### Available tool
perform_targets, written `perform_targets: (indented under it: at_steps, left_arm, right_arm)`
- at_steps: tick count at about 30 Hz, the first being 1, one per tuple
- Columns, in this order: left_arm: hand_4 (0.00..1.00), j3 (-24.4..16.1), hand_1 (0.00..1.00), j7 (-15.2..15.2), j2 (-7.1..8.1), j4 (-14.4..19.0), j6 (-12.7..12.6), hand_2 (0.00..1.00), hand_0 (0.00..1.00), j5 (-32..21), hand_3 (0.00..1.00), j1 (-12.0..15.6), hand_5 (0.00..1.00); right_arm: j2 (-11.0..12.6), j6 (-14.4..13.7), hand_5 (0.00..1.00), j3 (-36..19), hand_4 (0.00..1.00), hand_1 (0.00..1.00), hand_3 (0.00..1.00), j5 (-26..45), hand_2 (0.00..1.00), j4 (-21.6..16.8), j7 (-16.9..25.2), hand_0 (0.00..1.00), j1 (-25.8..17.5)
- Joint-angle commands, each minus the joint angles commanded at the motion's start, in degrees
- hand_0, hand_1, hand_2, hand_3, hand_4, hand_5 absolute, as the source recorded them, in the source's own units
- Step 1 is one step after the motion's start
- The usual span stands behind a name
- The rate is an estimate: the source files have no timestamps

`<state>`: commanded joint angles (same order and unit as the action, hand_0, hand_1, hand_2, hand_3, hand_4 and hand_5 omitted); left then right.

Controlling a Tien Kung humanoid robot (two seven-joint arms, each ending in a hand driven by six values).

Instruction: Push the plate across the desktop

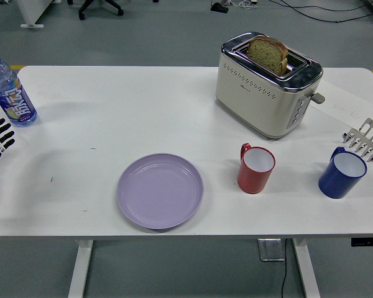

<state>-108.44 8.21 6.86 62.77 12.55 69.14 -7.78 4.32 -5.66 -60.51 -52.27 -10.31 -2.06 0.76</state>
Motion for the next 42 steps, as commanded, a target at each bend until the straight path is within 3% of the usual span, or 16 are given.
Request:
perform_targets:
  at_steps: [7,42]
  left_arm:
    - [0.501,0.2,0.829,-1.6,-0.12,0.5,-0.1,0.843,0.821,0.0,0.801,0.0,0.998]
    - [0.497,0.8,0.833,-1.3,-0.36,-0.4,-0.5,0.846,0.816,0.1,0.807,0.1,0.998]
  right_arm:
    - [0.0,0.0,0.385,0.0,0.168,0.554,0.641,0.0,0.657,0.0,0.0,0.615,0.0]
    - [0.1,0.0,0.382,0.3,0.167,0.554,0.642,-0.1,0.656,0.0,0.0,0.615,0.2]
